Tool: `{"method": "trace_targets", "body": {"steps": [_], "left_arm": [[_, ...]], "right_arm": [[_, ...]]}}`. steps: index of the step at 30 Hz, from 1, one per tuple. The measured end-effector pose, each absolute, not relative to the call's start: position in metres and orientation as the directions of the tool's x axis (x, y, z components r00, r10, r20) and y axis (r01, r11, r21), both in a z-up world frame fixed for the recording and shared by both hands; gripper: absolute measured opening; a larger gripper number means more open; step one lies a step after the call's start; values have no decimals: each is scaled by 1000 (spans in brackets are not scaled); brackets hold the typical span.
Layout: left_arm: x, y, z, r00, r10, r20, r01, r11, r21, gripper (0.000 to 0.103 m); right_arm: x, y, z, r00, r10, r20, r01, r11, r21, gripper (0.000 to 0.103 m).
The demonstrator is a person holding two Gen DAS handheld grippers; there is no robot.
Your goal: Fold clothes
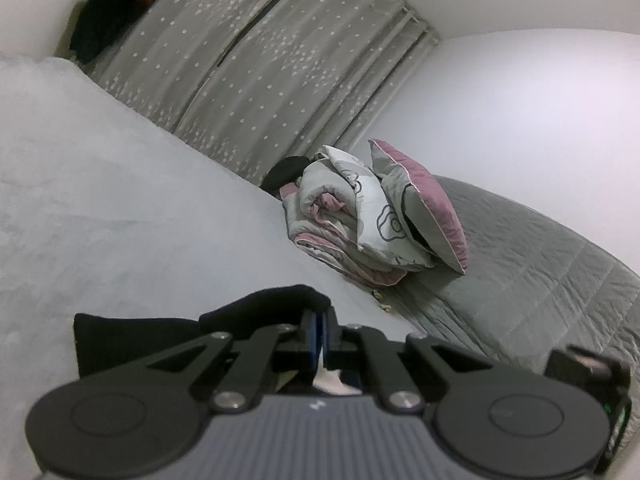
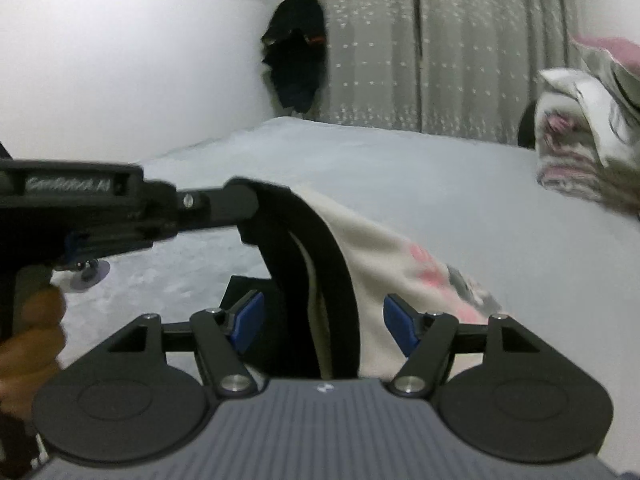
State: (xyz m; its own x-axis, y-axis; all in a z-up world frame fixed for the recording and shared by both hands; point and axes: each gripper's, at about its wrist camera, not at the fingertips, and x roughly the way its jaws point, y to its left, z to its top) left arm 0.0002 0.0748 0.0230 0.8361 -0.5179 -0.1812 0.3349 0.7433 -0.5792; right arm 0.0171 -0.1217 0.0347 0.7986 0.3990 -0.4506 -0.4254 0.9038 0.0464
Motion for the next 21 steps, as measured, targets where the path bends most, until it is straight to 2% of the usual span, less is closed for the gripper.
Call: {"method": "trace_targets", "body": {"steps": [3, 4, 5, 7, 8, 10, 11, 12, 21], "left_arm": [[1, 79, 23, 839, -510, -191, 320, 745, -586, 2], [4, 78, 23, 838, -507, -201, 310, 746, -590, 3], [5, 78, 22, 838, -503, -210, 302, 748, -591, 3], [7, 78, 20, 838, -495, -227, 285, 754, -592, 3], [6, 78, 20, 843, -488, -227, 279, 756, -592, 4], [5, 79, 20, 847, -482, -226, 272, 757, -594, 29], [4, 79, 19, 844, -485, -229, 271, 755, -597, 56], [4, 79, 19, 842, -488, -230, 273, 753, -599, 67], [4, 46, -3, 730, -616, -296, 332, 698, -634, 70]], "right_arm": [[36, -119, 37, 777, 404, -482, -420, 904, 80, 66], [42, -118, 37, 770, 405, -493, -417, 904, 91, 46], [48, -117, 38, 763, 407, -503, -415, 904, 102, 20], [60, -116, 39, 747, 410, -523, -409, 904, 124, 11], [65, -116, 41, 741, 411, -531, -399, 906, 145, 11], [71, -121, 49, 741, 393, -545, -353, 918, 182, 11], [73, -125, 53, 741, 383, -552, -327, 923, 201, 11], [76, -128, 57, 740, 376, -558, -304, 927, 221, 11], [84, -138, 98, 744, 298, -598, -126, 941, 313, 11]]}}
